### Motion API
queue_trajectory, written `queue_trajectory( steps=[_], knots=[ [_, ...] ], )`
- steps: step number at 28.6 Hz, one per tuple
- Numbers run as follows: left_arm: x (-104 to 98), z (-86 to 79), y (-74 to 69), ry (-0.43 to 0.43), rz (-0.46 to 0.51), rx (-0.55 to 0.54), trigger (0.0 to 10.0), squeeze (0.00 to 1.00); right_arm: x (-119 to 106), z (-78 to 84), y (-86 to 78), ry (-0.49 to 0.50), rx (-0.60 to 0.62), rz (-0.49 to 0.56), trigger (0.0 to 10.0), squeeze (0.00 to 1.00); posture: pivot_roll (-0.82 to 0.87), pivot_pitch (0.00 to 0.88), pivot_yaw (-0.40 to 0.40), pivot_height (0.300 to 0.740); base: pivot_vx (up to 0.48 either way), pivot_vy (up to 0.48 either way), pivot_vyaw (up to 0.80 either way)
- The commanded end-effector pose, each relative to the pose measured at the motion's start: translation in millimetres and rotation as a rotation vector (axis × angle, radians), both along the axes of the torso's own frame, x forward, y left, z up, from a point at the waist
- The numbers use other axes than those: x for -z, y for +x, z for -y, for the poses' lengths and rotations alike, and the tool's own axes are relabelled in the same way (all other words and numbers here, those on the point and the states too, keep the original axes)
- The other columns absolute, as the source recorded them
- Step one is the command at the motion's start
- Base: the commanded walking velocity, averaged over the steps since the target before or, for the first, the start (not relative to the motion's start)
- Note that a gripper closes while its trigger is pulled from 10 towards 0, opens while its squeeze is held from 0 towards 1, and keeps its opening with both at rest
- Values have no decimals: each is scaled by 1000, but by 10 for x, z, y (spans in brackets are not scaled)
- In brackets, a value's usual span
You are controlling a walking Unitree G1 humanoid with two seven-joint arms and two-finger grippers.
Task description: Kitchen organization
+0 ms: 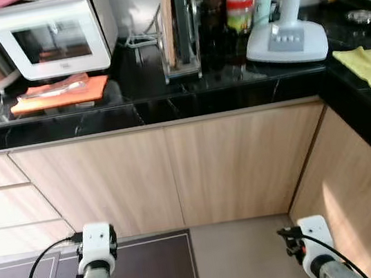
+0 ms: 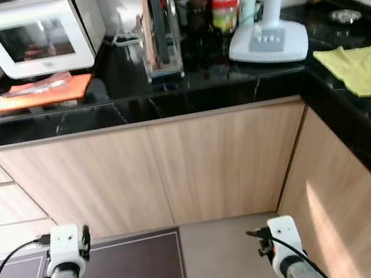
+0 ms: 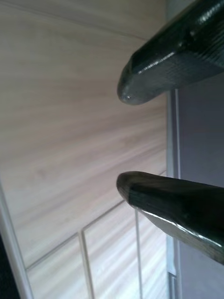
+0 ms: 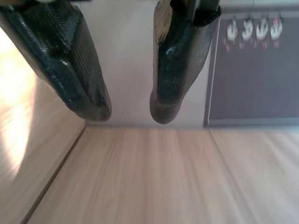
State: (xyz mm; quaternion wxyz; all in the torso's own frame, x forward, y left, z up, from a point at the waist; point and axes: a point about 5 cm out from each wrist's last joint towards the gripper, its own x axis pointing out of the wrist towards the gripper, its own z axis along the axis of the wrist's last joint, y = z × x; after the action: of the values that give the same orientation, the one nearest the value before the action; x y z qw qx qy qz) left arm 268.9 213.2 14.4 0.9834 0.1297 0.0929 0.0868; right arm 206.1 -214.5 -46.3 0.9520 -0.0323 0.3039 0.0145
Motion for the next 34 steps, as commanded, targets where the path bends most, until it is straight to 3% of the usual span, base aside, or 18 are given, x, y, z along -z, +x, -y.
queue_trajectory(
  steps=[1, 10, 18, 20, 22, 23, 27, 30, 31, 34],
  knots=[
    [69, -84, -82, 3, -36, -21, 10000, 0, -15, -85, 66, 8, -20, 19, 10000, 0, -94, 0, 6, 740, 0, 480, 0],
    [78, -42, -76, -5, -40, -4, 10000, 0, 94, -100, -29, 7, -9, -29, 10000, 0, -91, 0, 10, 740, 0, 480, 0],
    [174, 24, -71, -10, -129, 72, 10000, 0, 171, -118, -81, 30, 33, -83, 10000, 0, -82, 0, 19, 740, 0, 480, 0],
    [324, 102, -98, -34, -283, 159, 10000, 0, 225, -132, -123, 56, 77, -132, 10000, 0, -71, 0, 21, 740, 0, 480, 0],
    [324, 102, -98, -34, -283, 159, 10000, 0, 225, -132, -123, 56, 77, -132, 10000, 0, -71, 0, 21, 740, 0, 480, 0],
    [403, 139, -131, -23, -369, 207, 10000, 0, 263, -131, -168, 58, 92, -167, 10000, 0, -70, 0, 22, 740, 0, 480, 0],
    [450, 151, -160, -21, -417, 224, 10000, 0, 296, -115, -221, 56, 109, -196, 10000, 0, -70, 0, 21, 740, 0, 480, 0],
    [529, 150, -231, -11, -489, 238, 10000, 0, 339, -70, -302, 61, 155, -230, 10000, 0, -69, 0, 20, 740, 0, 480, 0],
    [604, 140, -321, 3, -544, 248, 10000, 0, 376, -33, -385, 49, 181, -260, 10000, 0, -68, 0, 17, 740, 0, 480, 0],
    [658, 131, -392, 30, -586, 263, 10000, 0, 404, -26, -443, 42, 186, -283, 10000, 0, -68, 0, 17, 740, 0, 480, 0]
  ],
)
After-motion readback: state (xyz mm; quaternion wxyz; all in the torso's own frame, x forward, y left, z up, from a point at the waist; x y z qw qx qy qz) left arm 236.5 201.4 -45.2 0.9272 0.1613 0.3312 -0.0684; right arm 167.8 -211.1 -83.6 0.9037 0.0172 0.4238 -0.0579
